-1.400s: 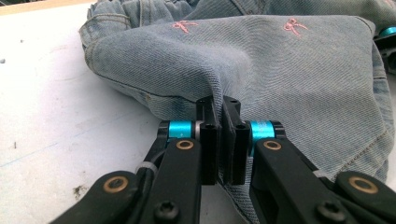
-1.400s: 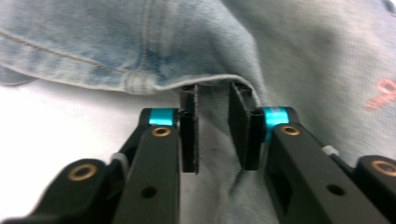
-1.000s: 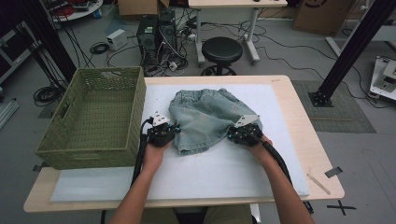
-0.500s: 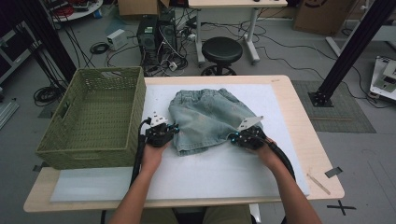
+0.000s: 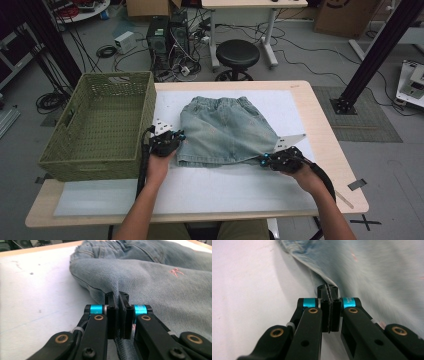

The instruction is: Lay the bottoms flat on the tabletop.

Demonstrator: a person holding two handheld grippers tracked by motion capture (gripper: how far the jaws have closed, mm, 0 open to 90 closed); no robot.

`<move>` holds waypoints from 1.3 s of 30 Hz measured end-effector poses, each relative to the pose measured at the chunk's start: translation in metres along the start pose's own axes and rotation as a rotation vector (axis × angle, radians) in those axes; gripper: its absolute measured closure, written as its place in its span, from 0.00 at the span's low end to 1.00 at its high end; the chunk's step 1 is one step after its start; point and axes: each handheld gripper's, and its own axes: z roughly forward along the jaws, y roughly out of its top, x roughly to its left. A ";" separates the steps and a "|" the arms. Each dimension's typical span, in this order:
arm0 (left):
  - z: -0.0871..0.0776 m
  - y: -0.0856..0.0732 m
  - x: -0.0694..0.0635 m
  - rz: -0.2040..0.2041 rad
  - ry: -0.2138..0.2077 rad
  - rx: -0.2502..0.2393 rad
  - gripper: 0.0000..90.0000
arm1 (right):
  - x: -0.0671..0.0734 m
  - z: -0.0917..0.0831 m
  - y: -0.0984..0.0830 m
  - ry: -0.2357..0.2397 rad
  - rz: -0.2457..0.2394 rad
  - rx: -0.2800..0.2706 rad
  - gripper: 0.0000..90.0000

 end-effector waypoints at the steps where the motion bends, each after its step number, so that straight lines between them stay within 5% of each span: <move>1: 0.000 0.000 0.001 -0.004 0.007 -0.004 0.96 | 0.000 -0.002 -0.001 -0.030 0.000 0.002 1.00; 5: 0.001 -0.001 0.000 -0.007 0.007 0.000 0.94 | 0.003 -0.007 -0.001 -0.162 0.002 -0.019 0.94; 7: 0.002 -0.001 0.000 -0.018 -0.009 0.008 0.83 | 0.003 -0.010 0.002 -0.169 0.019 -0.058 0.79; 10: 0.002 -0.001 -0.001 -0.032 -0.033 0.011 0.71 | 0.004 -0.018 0.007 -0.236 0.023 -0.123 0.78; 14: 0.003 -0.003 -0.002 -0.032 -0.044 0.030 0.62 | -0.006 -0.022 0.003 -0.380 0.058 -0.098 0.73; 22: 0.009 -0.010 -0.001 -0.048 -0.071 0.112 0.52 | -0.021 -0.002 -0.008 -0.364 0.160 -0.048 0.53; 26: 0.016 -0.015 -0.004 -0.037 -0.098 0.203 0.50 | -0.025 0.009 -0.010 -0.350 0.175 -0.005 0.53; 28: 0.016 -0.015 -0.005 -0.025 -0.086 0.204 0.51 | -0.024 0.013 -0.011 -0.351 0.174 0.008 0.56; 35: 0.011 -0.016 -0.005 0.002 -0.067 0.178 0.93 | -0.023 0.015 -0.012 -0.322 0.175 0.031 0.84; 39: 0.007 -0.014 -0.006 0.030 -0.052 0.121 0.96 | -0.019 0.011 -0.009 -0.340 0.119 0.046 0.94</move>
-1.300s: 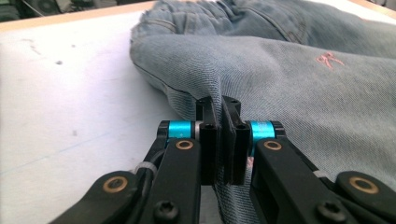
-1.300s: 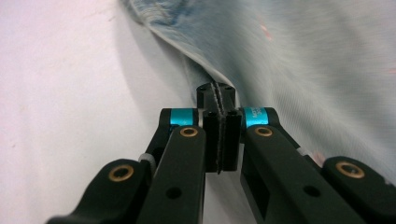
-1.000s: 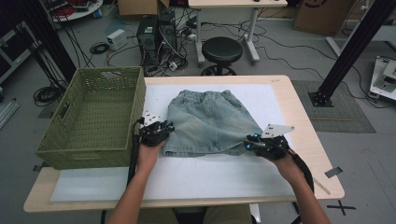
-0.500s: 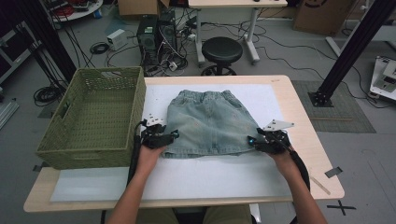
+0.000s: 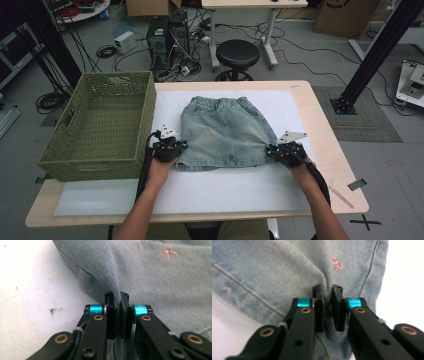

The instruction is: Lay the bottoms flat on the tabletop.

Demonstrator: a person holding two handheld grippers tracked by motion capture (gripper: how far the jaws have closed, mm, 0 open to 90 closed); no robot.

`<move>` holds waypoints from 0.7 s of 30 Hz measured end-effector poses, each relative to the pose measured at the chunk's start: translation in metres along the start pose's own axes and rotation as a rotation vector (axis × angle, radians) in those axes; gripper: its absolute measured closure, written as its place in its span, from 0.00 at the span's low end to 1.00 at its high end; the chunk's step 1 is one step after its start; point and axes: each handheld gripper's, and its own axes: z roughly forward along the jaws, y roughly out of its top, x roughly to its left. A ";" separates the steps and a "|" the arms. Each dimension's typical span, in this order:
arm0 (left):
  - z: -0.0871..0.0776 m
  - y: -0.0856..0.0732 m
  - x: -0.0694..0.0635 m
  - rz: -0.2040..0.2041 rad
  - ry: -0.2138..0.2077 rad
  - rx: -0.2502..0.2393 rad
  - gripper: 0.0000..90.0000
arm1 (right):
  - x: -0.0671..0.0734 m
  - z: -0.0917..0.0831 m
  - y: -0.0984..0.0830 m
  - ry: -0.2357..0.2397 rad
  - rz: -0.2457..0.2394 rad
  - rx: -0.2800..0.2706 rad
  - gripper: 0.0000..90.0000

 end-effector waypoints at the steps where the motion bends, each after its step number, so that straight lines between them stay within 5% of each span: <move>1: -0.001 0.001 0.001 -0.003 0.004 -0.021 0.96 | -0.001 -0.003 0.001 -0.004 -0.001 -0.022 0.94; 7: -0.002 0.007 0.001 -0.002 0.023 -0.086 0.96 | -0.005 -0.011 0.009 -0.059 0.018 -0.088 0.94; 15: 0.012 0.019 -0.002 0.048 0.093 -0.099 0.96 | -0.012 0.010 0.026 -0.163 0.048 -0.062 0.92; 21: 0.016 0.018 -0.004 0.047 0.107 -0.086 0.90 | -0.016 0.020 0.027 -0.168 0.090 -0.049 0.85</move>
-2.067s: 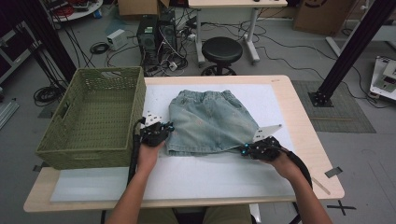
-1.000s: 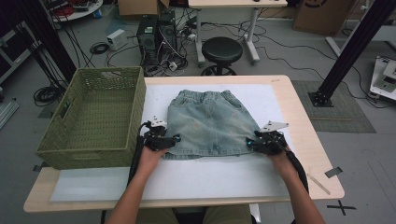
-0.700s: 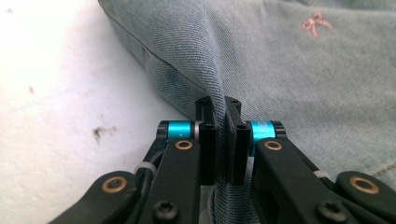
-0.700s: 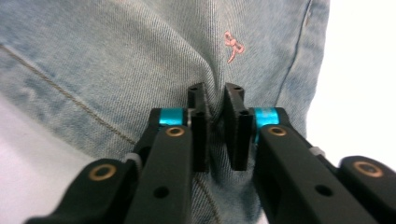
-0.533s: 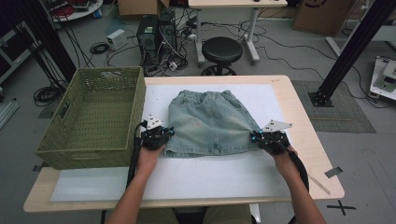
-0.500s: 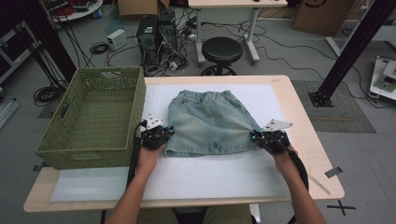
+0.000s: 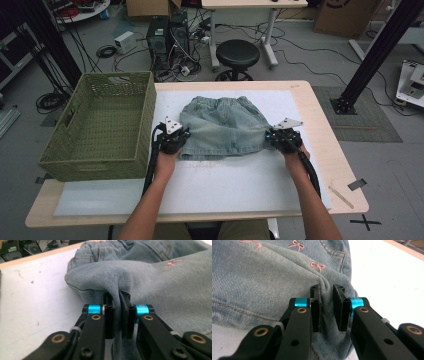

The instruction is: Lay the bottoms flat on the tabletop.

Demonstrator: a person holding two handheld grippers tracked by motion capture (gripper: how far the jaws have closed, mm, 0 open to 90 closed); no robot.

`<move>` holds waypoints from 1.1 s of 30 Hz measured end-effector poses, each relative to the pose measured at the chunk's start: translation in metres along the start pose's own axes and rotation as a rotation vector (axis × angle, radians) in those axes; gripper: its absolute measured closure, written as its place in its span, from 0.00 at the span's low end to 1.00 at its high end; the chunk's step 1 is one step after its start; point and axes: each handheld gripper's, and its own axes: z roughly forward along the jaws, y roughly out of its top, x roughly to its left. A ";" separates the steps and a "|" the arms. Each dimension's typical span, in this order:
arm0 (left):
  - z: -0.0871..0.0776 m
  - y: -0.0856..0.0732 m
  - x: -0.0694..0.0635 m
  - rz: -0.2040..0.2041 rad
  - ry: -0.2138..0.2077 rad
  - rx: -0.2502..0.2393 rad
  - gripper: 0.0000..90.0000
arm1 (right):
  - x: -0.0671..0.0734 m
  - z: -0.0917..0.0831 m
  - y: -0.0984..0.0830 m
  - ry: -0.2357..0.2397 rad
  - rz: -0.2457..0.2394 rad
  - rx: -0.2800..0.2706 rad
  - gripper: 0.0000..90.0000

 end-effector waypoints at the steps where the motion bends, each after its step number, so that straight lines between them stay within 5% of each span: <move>1: -0.001 0.000 0.001 -0.007 -0.001 0.002 0.87 | -0.001 -0.002 0.000 0.005 0.002 -0.002 0.83; 8: -0.010 -0.007 0.001 -0.044 -0.060 -0.005 0.63 | -0.002 -0.025 -0.012 0.027 0.005 -0.062 0.72; 14: -0.022 -0.018 -0.004 -0.042 -0.092 -0.004 0.54 | -0.003 -0.045 -0.031 0.030 0.020 -0.086 0.68; 23: -0.046 -0.034 -0.003 -0.103 -0.102 0.004 0.51 | -0.001 -0.045 -0.057 0.092 0.067 -0.002 0.52; 29: -0.051 -0.037 -0.011 -0.099 -0.139 0.064 0.49 | 0.005 -0.032 -0.047 0.105 0.032 0.069 0.32; 33: -0.043 -0.035 -0.019 -0.085 -0.128 0.103 0.47 | 0.004 -0.025 -0.042 0.121 0.051 0.087 0.30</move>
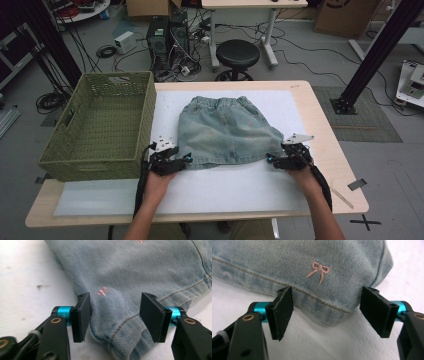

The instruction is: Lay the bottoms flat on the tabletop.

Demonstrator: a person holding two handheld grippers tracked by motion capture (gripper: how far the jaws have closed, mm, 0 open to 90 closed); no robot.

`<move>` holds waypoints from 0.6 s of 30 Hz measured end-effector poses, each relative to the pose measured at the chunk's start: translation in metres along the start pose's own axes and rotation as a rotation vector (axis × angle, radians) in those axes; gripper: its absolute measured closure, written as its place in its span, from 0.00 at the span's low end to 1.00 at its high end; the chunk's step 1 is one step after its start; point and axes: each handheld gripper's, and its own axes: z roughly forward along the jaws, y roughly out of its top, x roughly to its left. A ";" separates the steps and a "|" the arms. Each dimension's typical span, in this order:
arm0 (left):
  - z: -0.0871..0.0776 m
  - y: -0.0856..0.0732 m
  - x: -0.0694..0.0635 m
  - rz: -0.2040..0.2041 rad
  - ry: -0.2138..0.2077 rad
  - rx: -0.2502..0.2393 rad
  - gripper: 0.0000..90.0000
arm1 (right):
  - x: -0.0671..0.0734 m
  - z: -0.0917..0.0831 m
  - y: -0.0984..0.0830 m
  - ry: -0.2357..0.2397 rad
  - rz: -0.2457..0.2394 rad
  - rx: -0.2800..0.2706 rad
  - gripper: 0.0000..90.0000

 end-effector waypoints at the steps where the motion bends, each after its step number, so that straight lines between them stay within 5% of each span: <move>1: 0.002 0.001 -0.003 0.007 0.006 0.007 0.47 | 0.000 0.001 0.001 0.004 0.006 0.001 0.31; 4: 0.008 0.003 -0.007 0.037 0.037 0.051 0.50 | -0.003 0.001 0.001 0.033 0.011 -0.005 0.48; 7: 0.009 0.003 -0.011 0.058 0.060 0.063 0.72 | -0.003 -0.001 0.000 0.039 0.016 -0.021 0.75; 8: 0.009 0.003 -0.011 0.069 0.059 0.065 0.86 | -0.003 -0.001 0.000 0.043 0.016 -0.026 0.79; 10: 0.008 0.003 -0.014 0.080 0.062 0.052 0.93 | -0.004 -0.003 0.000 0.055 0.005 -0.037 0.88; 18: -0.004 0.008 -0.015 0.060 0.072 -0.062 0.94 | -0.015 -0.016 0.004 0.128 -0.063 -0.017 0.90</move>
